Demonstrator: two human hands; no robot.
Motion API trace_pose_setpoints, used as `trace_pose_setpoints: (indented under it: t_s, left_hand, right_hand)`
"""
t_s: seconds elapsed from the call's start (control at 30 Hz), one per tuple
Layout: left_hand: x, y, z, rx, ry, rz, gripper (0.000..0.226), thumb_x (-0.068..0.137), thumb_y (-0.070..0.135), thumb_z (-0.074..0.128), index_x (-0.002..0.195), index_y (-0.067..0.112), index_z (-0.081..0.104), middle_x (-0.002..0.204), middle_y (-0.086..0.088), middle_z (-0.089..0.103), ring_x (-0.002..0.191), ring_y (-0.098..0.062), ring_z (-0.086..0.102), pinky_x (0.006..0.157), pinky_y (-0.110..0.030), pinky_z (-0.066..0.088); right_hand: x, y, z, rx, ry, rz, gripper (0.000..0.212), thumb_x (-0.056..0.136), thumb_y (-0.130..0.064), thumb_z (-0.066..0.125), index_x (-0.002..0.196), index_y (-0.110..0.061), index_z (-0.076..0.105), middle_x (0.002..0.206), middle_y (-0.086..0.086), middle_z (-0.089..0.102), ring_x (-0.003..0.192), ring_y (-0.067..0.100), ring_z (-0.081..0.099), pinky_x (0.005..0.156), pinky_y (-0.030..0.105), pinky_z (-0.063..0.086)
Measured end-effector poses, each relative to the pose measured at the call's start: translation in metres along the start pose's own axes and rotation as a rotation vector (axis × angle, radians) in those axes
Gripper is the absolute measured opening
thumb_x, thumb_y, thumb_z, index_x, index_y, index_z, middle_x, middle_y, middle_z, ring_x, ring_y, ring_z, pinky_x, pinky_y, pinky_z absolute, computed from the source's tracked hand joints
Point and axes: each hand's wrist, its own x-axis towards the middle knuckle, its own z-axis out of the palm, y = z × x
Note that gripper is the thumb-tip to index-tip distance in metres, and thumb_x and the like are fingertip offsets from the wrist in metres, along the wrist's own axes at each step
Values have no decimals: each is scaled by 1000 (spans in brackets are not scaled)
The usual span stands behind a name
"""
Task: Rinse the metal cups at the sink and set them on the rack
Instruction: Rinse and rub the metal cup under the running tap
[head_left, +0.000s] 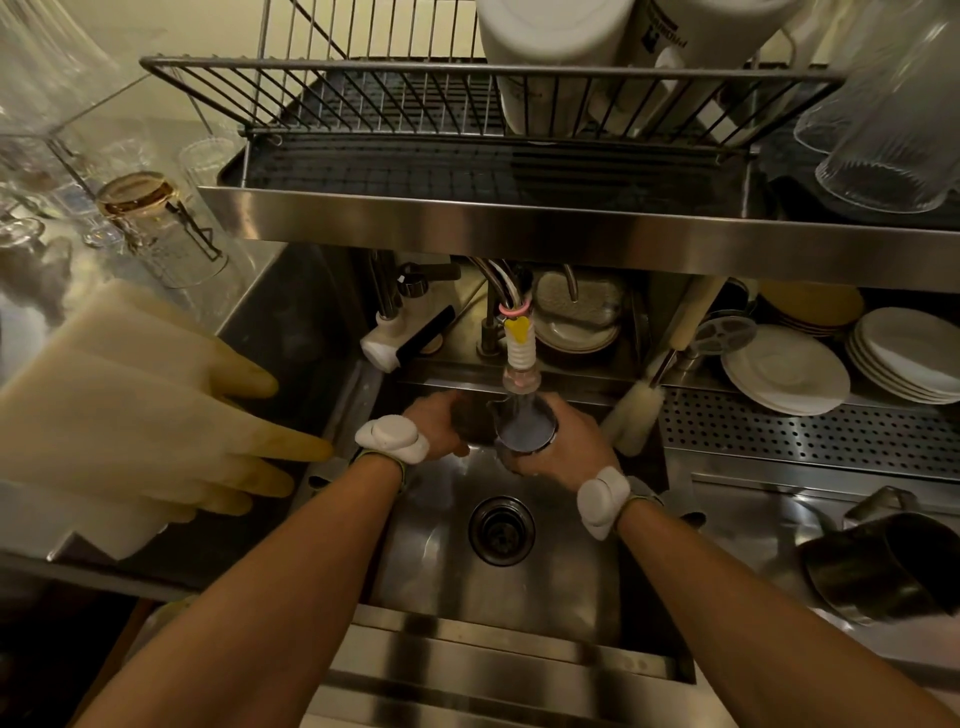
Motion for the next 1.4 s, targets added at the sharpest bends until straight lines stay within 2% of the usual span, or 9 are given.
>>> trace_pose_setpoints:
  t_s: [0.07, 0.23, 0.47, 0.6, 0.73, 0.83, 1.03, 1.13, 1.4]
  left_hand:
    - [0, -4, 0, 15, -2, -53, 65, 75, 21, 77, 135, 15, 50, 134, -9, 57, 123, -26, 56, 101, -32, 46]
    - [0, -4, -5, 30, 30, -78, 51, 79, 32, 71, 126, 15, 59, 128, -10, 61, 117, -28, 59, 98, -34, 49]
    - [-2, -2, -9, 28, 29, -81, 41, 83, 32, 67, 119, 13, 64, 123, -11, 64, 113, -29, 61, 95, -34, 50]
    - [-3, -3, -10, 43, 38, -78, 36, 84, 28, 65, 117, 14, 65, 121, -11, 65, 111, -30, 62, 94, -35, 50]
    - [-3, -5, -15, 41, 51, -96, 30, 86, 21, 60, 112, 9, 67, 118, -14, 66, 107, -32, 63, 90, -35, 51]
    - [-3, -4, -15, 42, 45, -86, 28, 86, 18, 58, 111, 9, 68, 119, -14, 65, 107, -33, 63, 90, -34, 51]
    - [1, 2, -17, 35, 43, -74, 30, 89, 15, 54, 116, 10, 66, 124, -12, 63, 114, -30, 60, 91, -32, 48]
    - [-1, 4, -16, 36, 39, -60, 21, 89, 15, 54, 105, 11, 67, 112, -11, 64, 112, -31, 60, 85, -30, 47]
    - [-2, -3, -18, 38, 49, -102, 35, 88, 18, 54, 122, 16, 62, 129, -9, 61, 116, -28, 59, 94, -31, 47]
  right_hand:
    - [-3, 2, 1, 99, 13, 0, 76, 61, -41, 82, 127, -23, 49, 117, -2, 63, 106, 16, 59, 95, 34, 49]
    - [-4, 3, 9, 149, 49, 16, 83, 52, -53, 78, 126, -28, 50, 118, -6, 65, 108, 16, 62, 93, 36, 52]
    - [4, 3, 9, 71, 26, -33, 81, 57, -46, 83, 128, -27, 47, 123, -4, 62, 111, 19, 60, 95, 37, 50]
    - [9, -1, 10, 122, 29, -18, 76, 57, -41, 83, 123, -26, 49, 114, -3, 64, 104, 20, 61, 90, 36, 51]
    - [9, 3, 9, 134, -81, -55, 80, 56, -36, 86, 126, -28, 49, 119, -5, 63, 107, 15, 60, 90, 28, 49]
    - [10, 10, 3, 129, -47, -50, 80, 55, -35, 87, 125, -25, 49, 116, -6, 62, 106, 13, 58, 90, 28, 49]
    - [11, 7, -1, 136, -112, -89, 79, 55, -33, 87, 124, -29, 49, 113, -12, 59, 108, 12, 57, 89, 24, 45]
    - [12, 10, -5, 134, -86, -78, 81, 54, -35, 86, 125, -26, 49, 110, -12, 58, 105, 11, 56, 88, 24, 45]
    - [13, 7, -1, 148, -87, -90, 79, 55, -31, 87, 124, -24, 49, 113, -7, 61, 106, 14, 57, 90, 26, 46]
